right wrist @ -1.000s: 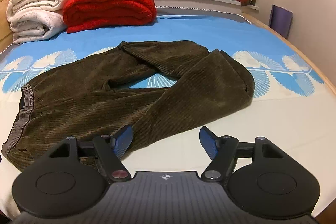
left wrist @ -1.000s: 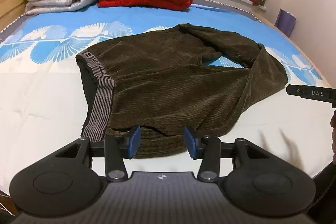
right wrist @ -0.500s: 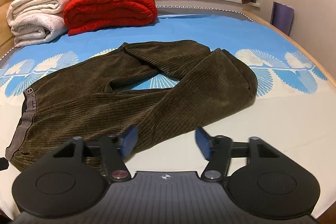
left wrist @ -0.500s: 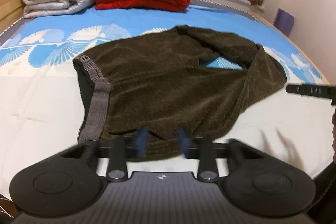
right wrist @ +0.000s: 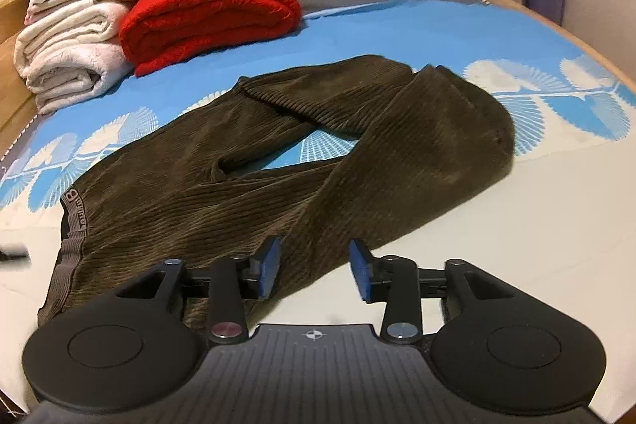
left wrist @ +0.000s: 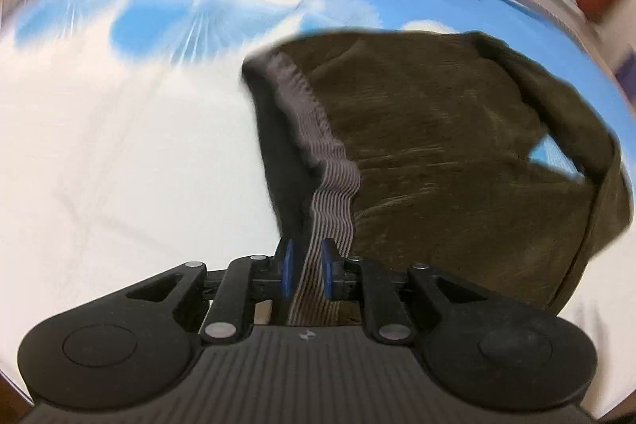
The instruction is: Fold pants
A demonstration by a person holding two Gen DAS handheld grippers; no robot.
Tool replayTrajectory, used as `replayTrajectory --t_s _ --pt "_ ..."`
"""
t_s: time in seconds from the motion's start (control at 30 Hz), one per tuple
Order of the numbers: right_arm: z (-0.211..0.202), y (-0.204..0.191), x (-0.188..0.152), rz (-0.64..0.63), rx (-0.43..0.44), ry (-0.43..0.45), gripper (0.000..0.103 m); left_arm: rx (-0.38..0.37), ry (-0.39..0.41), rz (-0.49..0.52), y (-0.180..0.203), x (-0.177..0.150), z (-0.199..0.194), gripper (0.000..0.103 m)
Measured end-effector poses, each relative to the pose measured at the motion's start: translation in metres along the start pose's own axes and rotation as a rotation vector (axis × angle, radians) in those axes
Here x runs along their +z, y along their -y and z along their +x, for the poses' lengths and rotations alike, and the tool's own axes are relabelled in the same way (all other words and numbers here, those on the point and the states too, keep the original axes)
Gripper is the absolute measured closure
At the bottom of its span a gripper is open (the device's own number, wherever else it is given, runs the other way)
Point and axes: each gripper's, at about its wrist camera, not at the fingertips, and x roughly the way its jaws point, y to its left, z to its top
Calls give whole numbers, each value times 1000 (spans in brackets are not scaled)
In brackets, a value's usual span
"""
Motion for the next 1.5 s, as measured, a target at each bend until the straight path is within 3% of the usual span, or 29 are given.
replayTrajectory --t_s 0.03,0.1,0.37,0.47,0.57,0.67,0.73,0.77,0.97,1.07,1.13,1.23,1.33,1.4,1.47,1.5 --pt "6 -1 3 -10 0 -11 54 -42 14 -33 -9 8 -1 79" --pt "19 -3 10 -17 4 -29 53 -57 1 -64 -18 18 6 67" --pt "84 -9 34 -18 -14 -96 45 49 -180 -63 -15 15 52 37" --pt "114 -7 37 -13 -46 -136 43 111 -224 -30 -1 3 69 30" --pt "137 -1 39 14 -74 -184 43 117 -243 -14 2 3 81 30" --pt "150 5 39 20 -140 -207 51 132 -258 17 5 0 88 30" --pt "150 12 39 44 -156 -211 90 147 -264 47 7 -1 91 32" --pt "148 16 38 55 -151 -209 95 149 -258 68 10 -2 91 41" --pt "93 37 52 136 -114 -83 96 144 -157 197 25 -12 69 79" --pt "43 45 65 142 -76 44 96 77 -42 155 21 -8 40 85" --pt "11 44 68 77 -45 98 96 43 69 155 18 -8 12 86" --pt "-21 39 55 -44 62 90 96 10 222 168 10 -12 -31 88" --pt "-40 29 32 -188 178 17 96 66 303 161 -5 -21 -63 89" --pt "-44 23 17 -273 289 -79 95 135 265 98 -26 -23 -64 89" --pt "-39 14 -3 -372 353 -212 92 201 129 2 -49 -26 -50 85" --pt "-36 11 -9 -409 352 -262 89 220 23 -43 -60 -29 -36 84"
